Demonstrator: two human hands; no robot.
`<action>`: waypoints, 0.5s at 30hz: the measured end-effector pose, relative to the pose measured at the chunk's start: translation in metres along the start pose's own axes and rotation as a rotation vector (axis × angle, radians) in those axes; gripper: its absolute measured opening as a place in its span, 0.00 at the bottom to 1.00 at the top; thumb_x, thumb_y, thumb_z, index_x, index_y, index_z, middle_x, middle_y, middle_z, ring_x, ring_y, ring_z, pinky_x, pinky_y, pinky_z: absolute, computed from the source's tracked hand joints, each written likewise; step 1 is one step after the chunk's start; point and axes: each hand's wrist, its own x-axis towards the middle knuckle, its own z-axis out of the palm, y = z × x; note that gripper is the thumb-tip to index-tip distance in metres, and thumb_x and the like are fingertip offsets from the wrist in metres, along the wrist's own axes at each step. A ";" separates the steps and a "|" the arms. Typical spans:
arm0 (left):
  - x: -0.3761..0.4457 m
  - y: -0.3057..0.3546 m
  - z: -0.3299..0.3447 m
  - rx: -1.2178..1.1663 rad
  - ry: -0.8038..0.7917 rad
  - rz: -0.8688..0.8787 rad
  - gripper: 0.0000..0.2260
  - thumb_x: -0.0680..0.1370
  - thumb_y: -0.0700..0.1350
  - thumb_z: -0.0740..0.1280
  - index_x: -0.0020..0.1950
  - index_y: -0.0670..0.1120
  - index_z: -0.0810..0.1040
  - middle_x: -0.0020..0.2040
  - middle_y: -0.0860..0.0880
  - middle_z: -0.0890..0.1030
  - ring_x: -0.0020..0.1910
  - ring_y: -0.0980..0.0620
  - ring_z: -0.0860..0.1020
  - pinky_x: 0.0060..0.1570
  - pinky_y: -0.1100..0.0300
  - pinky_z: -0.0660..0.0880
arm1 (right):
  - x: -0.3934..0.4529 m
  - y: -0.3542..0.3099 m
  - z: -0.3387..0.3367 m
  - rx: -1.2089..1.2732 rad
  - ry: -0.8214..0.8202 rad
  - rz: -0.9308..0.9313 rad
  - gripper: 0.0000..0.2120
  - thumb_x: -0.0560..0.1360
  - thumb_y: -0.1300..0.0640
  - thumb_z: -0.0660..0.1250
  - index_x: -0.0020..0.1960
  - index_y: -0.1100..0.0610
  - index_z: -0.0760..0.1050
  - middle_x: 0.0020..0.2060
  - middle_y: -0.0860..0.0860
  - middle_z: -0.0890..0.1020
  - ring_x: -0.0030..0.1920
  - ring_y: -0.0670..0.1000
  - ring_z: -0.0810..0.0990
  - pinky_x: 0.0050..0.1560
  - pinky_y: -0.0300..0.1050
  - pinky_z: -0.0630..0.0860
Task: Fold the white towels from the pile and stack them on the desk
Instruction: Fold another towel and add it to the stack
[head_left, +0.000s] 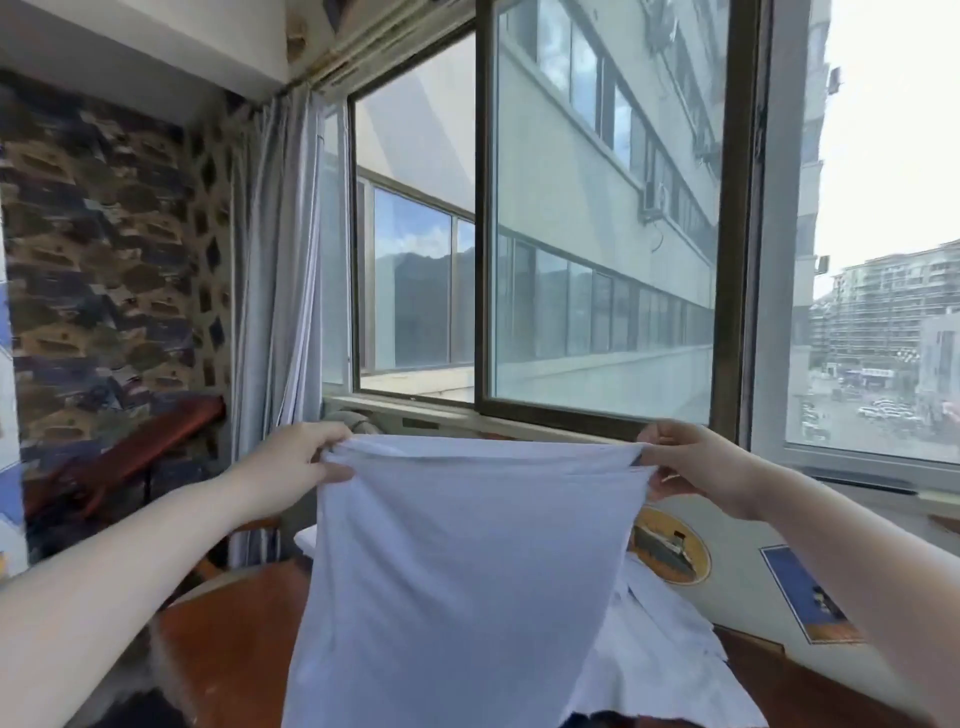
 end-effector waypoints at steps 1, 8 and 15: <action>0.007 0.001 -0.011 0.010 -0.015 0.016 0.04 0.75 0.40 0.73 0.46 0.46 0.80 0.42 0.46 0.81 0.42 0.47 0.78 0.41 0.58 0.68 | 0.000 -0.012 0.001 -0.032 0.037 -0.048 0.08 0.76 0.70 0.66 0.44 0.61 0.70 0.37 0.57 0.73 0.31 0.53 0.74 0.35 0.44 0.78; 0.060 0.019 -0.084 0.062 0.024 0.082 0.07 0.75 0.42 0.73 0.40 0.49 0.77 0.31 0.57 0.77 0.29 0.64 0.73 0.31 0.67 0.62 | -0.001 -0.099 0.003 -0.347 0.154 -0.369 0.10 0.74 0.76 0.60 0.41 0.64 0.73 0.49 0.63 0.75 0.35 0.54 0.70 0.35 0.43 0.71; 0.091 0.025 -0.112 0.080 0.182 0.132 0.16 0.77 0.40 0.70 0.33 0.51 0.67 0.26 0.55 0.70 0.29 0.58 0.70 0.29 0.62 0.60 | -0.003 -0.148 -0.010 -0.520 0.189 -0.421 0.13 0.74 0.74 0.62 0.42 0.63 0.84 0.48 0.58 0.83 0.35 0.55 0.76 0.39 0.50 0.78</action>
